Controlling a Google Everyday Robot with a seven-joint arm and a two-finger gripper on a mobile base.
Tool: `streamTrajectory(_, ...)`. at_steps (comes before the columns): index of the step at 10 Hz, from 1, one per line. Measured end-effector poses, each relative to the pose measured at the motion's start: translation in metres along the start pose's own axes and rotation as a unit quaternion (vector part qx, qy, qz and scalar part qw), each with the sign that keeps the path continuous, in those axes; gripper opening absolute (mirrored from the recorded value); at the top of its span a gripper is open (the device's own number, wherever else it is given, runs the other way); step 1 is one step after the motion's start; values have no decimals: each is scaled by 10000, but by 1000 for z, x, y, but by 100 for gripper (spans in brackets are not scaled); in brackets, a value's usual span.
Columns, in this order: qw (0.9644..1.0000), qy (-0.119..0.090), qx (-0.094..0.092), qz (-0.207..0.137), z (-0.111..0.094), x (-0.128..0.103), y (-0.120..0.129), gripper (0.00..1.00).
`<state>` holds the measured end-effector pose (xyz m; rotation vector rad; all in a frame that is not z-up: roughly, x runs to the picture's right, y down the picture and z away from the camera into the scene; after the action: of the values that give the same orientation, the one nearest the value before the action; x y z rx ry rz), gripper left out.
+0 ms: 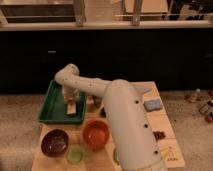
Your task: Wipe tray with eraser
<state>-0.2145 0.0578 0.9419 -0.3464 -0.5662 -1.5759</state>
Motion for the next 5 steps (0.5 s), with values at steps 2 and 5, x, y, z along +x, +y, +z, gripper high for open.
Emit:
streamTrajectory(2, 9999, 102, -73, 72, 2, 19, 3, 4)
streamTrajectory(5, 9996, 275, -38, -39, 3, 37, -9, 4)
